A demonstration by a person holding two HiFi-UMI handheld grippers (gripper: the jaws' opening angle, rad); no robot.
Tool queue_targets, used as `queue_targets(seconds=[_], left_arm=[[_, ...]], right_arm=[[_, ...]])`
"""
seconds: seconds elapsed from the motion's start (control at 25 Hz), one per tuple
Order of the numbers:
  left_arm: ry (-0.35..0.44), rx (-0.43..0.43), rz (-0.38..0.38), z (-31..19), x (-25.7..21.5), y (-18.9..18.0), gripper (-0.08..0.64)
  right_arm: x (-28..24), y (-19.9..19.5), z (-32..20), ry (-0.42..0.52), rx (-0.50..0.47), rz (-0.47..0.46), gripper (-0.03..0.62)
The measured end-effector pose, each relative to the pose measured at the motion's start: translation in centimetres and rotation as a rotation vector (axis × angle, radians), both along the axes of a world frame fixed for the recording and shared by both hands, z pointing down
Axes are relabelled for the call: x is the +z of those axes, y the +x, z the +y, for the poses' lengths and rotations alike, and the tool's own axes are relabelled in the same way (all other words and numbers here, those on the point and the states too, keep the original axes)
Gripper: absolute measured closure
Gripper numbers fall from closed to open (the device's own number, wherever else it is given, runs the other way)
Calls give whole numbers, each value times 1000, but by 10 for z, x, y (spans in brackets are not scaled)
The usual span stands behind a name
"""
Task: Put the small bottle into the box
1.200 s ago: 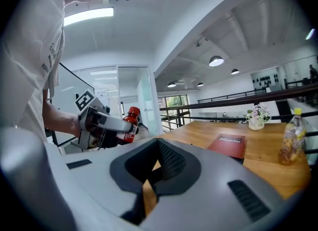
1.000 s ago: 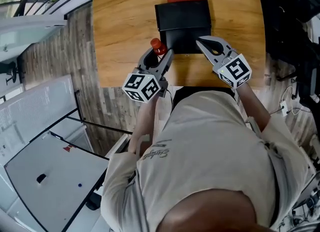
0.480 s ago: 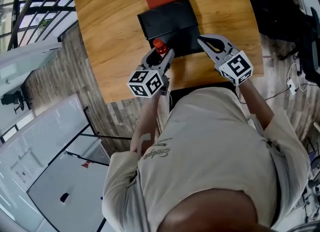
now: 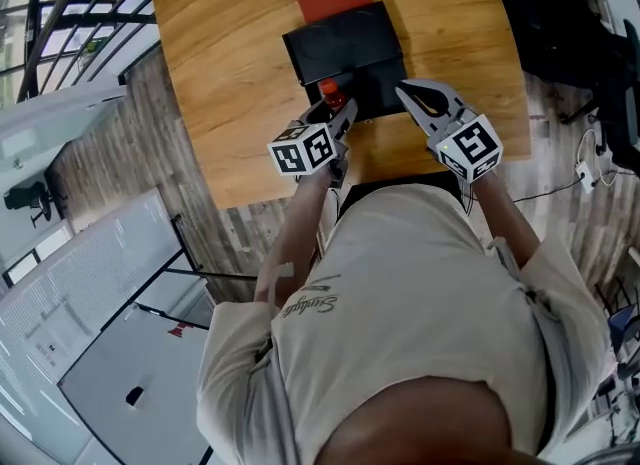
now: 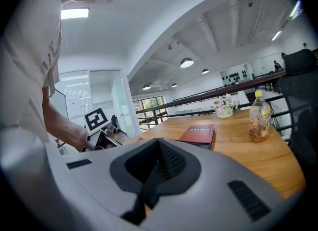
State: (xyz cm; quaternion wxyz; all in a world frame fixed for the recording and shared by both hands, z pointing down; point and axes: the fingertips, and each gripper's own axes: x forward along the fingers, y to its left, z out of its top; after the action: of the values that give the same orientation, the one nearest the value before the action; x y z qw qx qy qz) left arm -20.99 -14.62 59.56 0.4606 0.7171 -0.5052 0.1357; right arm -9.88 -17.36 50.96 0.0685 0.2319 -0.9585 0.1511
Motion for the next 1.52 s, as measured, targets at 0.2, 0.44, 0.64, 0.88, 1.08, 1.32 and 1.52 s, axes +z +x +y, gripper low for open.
queue_targets(seconds=[0.2,0.44,0.64,0.88,1.08,1.32,1.52], left_arm=[[-48,16,-33,1,22,-1,333],[-87,21,-39,4,40,-2,334],[-149,9,-23,7,56,-1,333],[-179,8,-35,6,64,2,334],[-237,-19,-8,9,75,2,334],[-288,-26,-22,5,81,1,333],[-319,-45,-30,-1,85,-2,333]], right_arm=[[4,-10,-8,41,-17,18,598],[3,-8,-5,45,13,18,598],[11,7,-8,16,58,26,597],[15,12,-9,7,51,30,597],[13,5,-7,-18,46,-11,598],[12,1,-6,-3,18,-2,598],[18,7,-10,-9,7,13,598]])
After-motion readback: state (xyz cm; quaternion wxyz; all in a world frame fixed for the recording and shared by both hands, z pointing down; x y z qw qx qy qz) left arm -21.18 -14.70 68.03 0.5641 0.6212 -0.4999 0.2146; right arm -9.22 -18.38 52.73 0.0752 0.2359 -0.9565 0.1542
